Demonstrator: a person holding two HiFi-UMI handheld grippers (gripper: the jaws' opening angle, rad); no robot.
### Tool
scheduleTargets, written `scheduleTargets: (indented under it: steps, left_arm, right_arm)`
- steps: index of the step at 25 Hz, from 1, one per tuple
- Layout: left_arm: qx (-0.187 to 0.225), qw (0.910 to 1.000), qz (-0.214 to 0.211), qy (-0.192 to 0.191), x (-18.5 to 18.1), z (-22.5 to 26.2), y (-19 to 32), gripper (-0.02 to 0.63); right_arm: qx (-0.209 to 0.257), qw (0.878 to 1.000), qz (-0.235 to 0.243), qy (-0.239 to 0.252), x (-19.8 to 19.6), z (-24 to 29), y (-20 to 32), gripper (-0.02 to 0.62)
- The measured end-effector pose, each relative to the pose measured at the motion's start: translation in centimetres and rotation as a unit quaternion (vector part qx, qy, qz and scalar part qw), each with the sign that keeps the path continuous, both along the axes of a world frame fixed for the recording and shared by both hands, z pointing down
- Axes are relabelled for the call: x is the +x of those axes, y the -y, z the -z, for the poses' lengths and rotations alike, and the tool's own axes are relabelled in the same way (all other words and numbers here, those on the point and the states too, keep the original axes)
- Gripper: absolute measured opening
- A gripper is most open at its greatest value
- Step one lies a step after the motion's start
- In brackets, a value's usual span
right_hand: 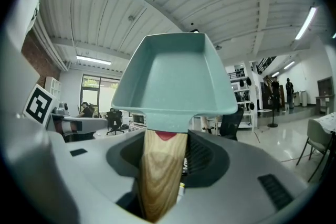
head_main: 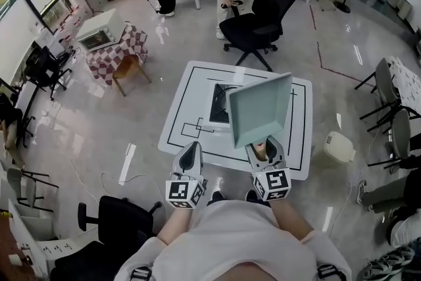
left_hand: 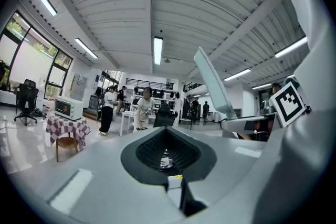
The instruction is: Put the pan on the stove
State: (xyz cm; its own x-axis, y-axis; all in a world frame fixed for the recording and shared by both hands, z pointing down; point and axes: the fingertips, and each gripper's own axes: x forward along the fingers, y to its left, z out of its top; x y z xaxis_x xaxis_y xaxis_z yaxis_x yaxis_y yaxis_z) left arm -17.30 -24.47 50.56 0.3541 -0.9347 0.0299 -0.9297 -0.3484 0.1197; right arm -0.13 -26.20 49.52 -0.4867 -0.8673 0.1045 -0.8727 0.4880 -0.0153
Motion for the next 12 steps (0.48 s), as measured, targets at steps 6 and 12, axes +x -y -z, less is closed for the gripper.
scheduleTargets:
  steps: [6,12]
  left_arm:
    - [-0.006,0.9999,0.014,0.001,0.8,-0.3,1.1,0.011]
    - [-0.012,0.9998,0.012,0.006,0.7,-0.8,1.7,0.011]
  right_arm:
    - [-0.015,1.000,0.010,-0.012,0.4,-1.1,2.0,0.187]
    - [-0.079,0.996,0.011,-0.032,-0.8,-3.9,5.1,0.187]
